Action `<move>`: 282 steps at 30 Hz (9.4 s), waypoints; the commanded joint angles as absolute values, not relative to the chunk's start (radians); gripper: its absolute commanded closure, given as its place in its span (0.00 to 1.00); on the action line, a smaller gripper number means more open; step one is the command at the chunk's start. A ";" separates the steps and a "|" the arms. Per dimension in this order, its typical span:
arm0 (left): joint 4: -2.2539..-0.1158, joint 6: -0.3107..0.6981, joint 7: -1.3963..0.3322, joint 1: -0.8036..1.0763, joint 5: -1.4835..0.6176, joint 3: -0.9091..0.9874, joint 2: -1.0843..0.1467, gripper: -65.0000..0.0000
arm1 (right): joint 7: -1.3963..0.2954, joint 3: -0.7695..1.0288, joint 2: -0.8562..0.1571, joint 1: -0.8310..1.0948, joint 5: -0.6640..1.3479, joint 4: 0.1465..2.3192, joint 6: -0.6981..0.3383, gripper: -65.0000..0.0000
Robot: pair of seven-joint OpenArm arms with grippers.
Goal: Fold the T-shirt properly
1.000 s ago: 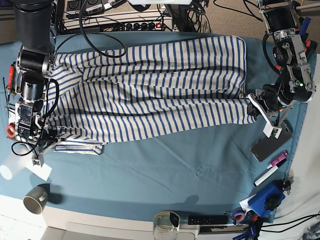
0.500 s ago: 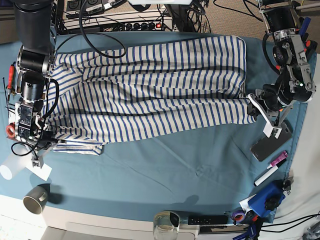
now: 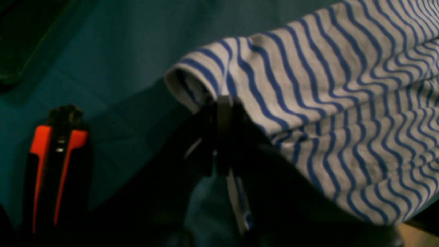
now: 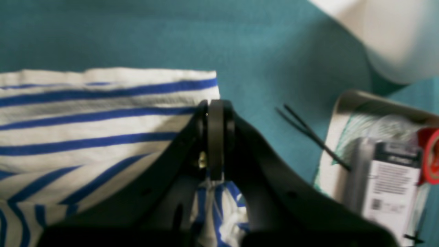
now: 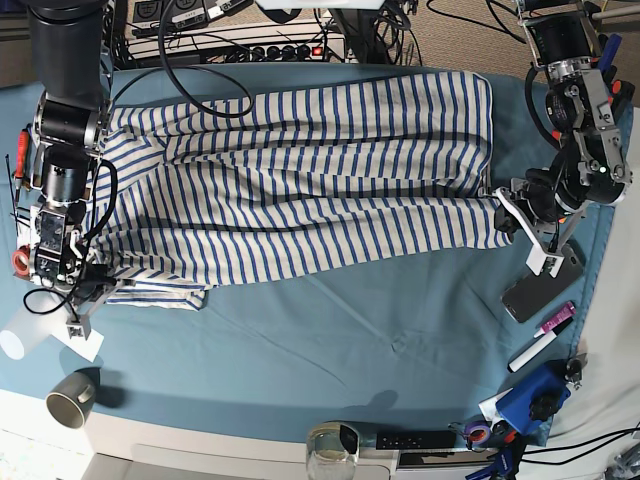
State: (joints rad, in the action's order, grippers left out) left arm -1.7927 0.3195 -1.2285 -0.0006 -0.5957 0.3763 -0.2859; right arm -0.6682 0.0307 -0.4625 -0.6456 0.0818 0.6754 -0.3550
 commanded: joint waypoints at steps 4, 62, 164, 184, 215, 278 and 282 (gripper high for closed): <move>-1.811 0.324 -1.211 -0.016 -0.607 0.383 -0.294 1.00 | -0.684 0.035 -0.492 -0.684 0.090 0.772 -0.350 1.00; -1.811 0.342 -1.211 -0.017 -0.637 0.383 -0.294 1.00 | -0.700 0.034 -0.408 -0.673 0.084 0.607 -0.306 1.00; -1.810 0.342 -1.206 -0.017 -0.641 0.383 -0.297 1.00 | -0.681 0.034 -0.476 -0.582 0.096 0.726 -0.317 0.97; -1.810 0.342 -1.205 -0.016 -0.640 0.383 -0.296 1.00 | -0.797 0.035 -0.529 -0.583 0.096 0.889 -0.280 1.00; -1.811 0.342 -1.264 0.012 -0.648 0.383 -0.297 1.00 | -1.322 0.049 -0.654 -0.572 0.490 1.257 -0.353 1.00; -2.162 0.344 -1.249 0.422 -0.535 0.383 -0.296 1.00 | -1.396 0.571 -0.850 0.089 0.879 1.256 -0.550 1.00; -2.162 0.330 -1.234 0.422 -0.534 0.383 -0.297 0.60 | -1.396 0.571 -0.850 0.088 0.971 1.256 -0.574 1.00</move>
